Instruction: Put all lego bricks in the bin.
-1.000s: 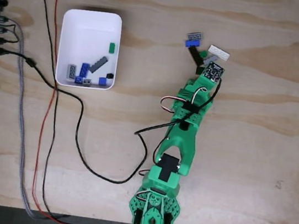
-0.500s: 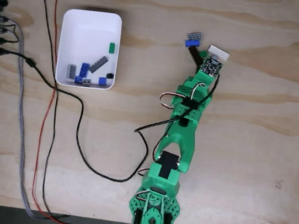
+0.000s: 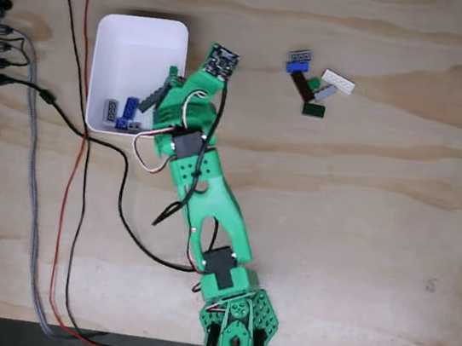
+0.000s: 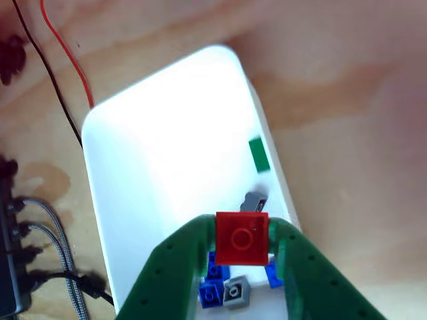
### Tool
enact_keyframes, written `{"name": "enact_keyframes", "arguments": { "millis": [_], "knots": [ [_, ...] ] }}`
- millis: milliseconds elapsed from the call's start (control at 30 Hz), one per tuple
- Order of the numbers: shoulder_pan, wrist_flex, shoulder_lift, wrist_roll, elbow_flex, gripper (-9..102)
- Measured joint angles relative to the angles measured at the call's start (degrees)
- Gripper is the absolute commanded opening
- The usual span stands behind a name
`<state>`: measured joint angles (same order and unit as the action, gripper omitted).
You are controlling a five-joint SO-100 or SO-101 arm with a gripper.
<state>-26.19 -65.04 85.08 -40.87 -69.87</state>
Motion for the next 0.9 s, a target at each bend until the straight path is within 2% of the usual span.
{"name": "enact_keyframes", "arguments": {
  "millis": [33,167,300,367,433,600,733,900],
  "knots": [
    [-1.6,-0.1,-3.2,0.7,0.5,20],
    [-2.9,2.1,-7.1,3.6,-0.7,25],
    [-0.2,3.7,-5.5,5.8,-2.8,25],
    [1.9,5.4,-2.1,4.2,-10.1,25],
    [8.1,8.9,3.9,-0.9,-20.0,24],
    [31.3,22.9,17.8,-24.3,-48.9,27],
    [37.3,38.8,17.7,-37.4,-65.7,29],
    [41.4,55.5,13.2,-42.7,-70.2,37]
  ]
}}
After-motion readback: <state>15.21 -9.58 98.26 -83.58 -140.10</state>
